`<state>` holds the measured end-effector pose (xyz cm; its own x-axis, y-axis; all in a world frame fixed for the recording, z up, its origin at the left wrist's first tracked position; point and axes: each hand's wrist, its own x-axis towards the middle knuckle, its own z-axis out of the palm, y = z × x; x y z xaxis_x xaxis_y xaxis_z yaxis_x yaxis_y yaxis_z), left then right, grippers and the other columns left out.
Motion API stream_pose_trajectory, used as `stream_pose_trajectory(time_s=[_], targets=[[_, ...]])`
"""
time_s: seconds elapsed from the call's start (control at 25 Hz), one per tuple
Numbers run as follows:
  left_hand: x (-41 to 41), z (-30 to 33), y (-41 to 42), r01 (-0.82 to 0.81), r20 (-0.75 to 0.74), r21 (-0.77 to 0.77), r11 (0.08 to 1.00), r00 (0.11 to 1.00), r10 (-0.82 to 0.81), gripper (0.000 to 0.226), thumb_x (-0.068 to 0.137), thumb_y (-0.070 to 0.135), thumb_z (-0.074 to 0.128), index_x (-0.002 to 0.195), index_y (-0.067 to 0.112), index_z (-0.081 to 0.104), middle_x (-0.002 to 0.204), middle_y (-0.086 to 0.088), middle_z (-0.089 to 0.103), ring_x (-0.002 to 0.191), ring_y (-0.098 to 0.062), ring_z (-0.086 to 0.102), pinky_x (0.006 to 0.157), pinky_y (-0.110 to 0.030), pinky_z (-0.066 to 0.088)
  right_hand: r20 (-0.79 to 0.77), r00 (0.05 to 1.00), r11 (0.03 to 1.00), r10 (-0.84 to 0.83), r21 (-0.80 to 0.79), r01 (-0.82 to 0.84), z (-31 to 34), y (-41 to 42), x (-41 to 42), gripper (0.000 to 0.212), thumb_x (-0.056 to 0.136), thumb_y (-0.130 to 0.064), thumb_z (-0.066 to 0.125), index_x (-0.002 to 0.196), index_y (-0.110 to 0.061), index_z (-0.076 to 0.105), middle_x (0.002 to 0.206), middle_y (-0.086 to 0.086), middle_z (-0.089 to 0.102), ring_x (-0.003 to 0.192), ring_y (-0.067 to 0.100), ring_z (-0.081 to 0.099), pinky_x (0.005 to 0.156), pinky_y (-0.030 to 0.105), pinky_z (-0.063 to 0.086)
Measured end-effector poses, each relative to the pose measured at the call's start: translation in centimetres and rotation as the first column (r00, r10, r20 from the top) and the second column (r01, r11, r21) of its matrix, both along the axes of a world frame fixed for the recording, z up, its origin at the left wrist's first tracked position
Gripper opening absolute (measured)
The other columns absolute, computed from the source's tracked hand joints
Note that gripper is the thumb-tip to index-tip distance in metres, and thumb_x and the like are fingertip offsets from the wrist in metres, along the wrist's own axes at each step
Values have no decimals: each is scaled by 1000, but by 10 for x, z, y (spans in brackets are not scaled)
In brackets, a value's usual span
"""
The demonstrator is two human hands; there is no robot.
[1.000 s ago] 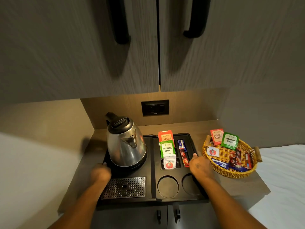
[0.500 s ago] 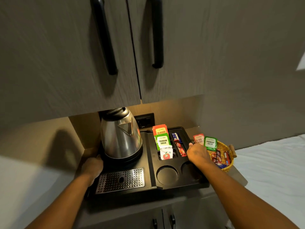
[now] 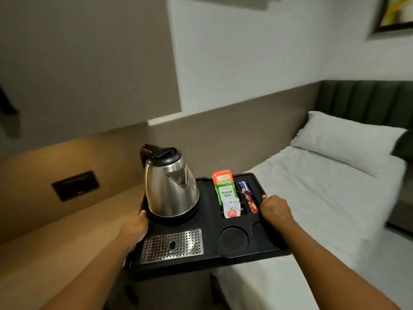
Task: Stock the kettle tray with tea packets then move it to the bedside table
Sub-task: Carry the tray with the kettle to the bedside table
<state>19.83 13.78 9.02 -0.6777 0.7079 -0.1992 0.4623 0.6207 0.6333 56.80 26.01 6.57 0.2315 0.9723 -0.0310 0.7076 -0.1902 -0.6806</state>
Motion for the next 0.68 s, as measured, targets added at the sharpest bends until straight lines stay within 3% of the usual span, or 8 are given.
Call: stream_pose_trajectory(time_s=[0.12,0.28,0.4,0.68], targets=[[134,-7,39,203,3,13,979,979,-203,54,106,37,34,130,-8,51,137,-30,50,125,-41,48,100,-39,37,26,985,985,-170,3,170,7,-35,149,47,97,-39,38,99,0,64,104,24,66,82,35,58,69,34,42],[301,-10,91,448,14,18,894,894,-448,59,105,42,33,124,-8,56,131,-29,56,120,-41,53,91,-38,40,53,911,912,-410,4,410,9,-79,321,48,96,-37,39,102,4,64,111,29,64,99,43,59,80,39,45],[415,1,123,573,23,37,818,818,-574,59,104,45,33,121,-7,57,127,-28,58,115,-42,55,81,-37,39,48,824,825,-564,11,565,14,-105,420,49,96,-39,39,100,3,64,110,29,64,98,43,60,78,39,45],[655,-16,234,758,-27,18,652,652,-758,60,104,45,29,119,-6,57,124,-30,59,112,-43,55,83,-38,41,69,639,641,-766,1,768,-2,-81,622,50,96,-40,40,103,3,65,112,27,65,99,42,61,72,37,40]])
